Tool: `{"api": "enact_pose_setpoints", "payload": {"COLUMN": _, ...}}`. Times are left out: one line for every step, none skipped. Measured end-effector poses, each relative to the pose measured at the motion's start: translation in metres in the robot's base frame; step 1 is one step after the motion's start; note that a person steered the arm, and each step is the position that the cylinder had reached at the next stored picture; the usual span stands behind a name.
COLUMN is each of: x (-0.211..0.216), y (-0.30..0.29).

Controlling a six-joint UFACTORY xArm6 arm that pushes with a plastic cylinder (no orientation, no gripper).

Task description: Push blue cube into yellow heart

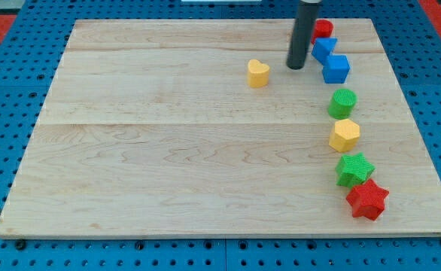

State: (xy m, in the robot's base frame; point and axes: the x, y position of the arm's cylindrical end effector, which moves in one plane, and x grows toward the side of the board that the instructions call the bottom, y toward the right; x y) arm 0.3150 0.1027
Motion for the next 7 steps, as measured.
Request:
{"api": "enact_pose_setpoints", "payload": {"x": 0.011, "y": -0.054}}
{"api": "enact_pose_setpoints", "payload": {"x": 0.052, "y": -0.046}}
{"api": "enact_pose_setpoints", "payload": {"x": 0.051, "y": 0.032}}
{"api": "enact_pose_setpoints", "payload": {"x": 0.051, "y": 0.121}}
{"api": "enact_pose_setpoints", "payload": {"x": 0.039, "y": 0.151}}
{"api": "enact_pose_setpoints", "payload": {"x": 0.019, "y": 0.122}}
{"api": "enact_pose_setpoints", "payload": {"x": 0.021, "y": 0.065}}
